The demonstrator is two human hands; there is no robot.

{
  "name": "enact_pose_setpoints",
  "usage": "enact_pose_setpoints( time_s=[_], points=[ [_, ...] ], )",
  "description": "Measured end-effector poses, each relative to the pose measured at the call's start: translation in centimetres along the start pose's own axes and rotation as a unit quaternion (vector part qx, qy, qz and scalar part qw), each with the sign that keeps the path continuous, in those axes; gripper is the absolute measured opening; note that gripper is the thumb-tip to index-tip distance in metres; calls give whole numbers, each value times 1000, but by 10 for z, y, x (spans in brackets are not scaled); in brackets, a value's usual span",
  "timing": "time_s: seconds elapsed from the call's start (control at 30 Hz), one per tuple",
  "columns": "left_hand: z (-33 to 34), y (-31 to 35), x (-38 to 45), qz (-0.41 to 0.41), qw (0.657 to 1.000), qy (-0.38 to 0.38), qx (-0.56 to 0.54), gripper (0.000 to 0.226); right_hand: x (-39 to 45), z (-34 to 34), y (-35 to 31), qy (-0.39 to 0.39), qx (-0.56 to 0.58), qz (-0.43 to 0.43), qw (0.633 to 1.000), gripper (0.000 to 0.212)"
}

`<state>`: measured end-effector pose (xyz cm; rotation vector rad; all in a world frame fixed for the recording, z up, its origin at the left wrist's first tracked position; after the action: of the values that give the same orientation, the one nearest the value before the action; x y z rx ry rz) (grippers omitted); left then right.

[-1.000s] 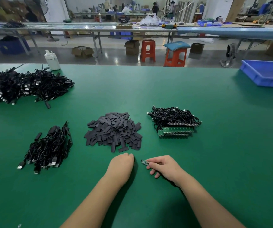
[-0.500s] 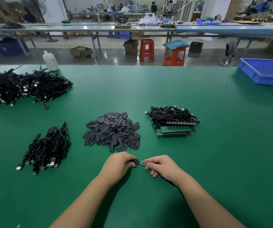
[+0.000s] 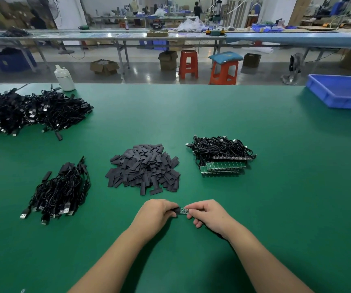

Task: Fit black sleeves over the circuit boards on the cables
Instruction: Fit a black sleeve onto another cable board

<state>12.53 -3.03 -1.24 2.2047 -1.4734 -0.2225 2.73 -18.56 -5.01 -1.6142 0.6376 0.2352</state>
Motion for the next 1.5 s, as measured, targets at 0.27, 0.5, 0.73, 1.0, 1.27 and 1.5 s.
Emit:
enact_pose_setpoints(
  time_s=[0.27, 0.5, 0.73, 1.0, 1.27, 1.5],
  points=[
    [-3, 6, 5, 44, 999, -7, 14, 22, 4, -2, 4, 11, 22, -1, 1000, 19],
    [-1, 8, 3, 50, 999, 7, 14, 25, 5, -1, 6, 8, 40, -2, 999, 17],
    [10, 16, 12, 40, 997, -29, 53, 22, 7, -1, 8, -3, 33, -8, 999, 19],
    [14, 13, 14, 17, 998, -21, 51, 18, 9, -1, 8, -7, 22, -4, 1000, 39],
    [16, 5, 9, -1, 998, 47, -41, 18, 10, -2, 7, -16, 19, -6, 1000, 41],
    [20, 8, 7, 17, 999, 30, -41, 16, 6, 1, 6, -14, -13, -4, 1000, 42]
  ],
)
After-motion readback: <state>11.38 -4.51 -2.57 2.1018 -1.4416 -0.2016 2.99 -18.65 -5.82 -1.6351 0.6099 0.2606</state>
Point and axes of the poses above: each hand's wrist, its own x-axis towards the middle knuckle, its own z-axis out of the palm, y = z × x, the point moved 4 cm from there along x, towards the middle knuckle, and after that the axes turned 11 degrees about z, right-handed, at the moved point
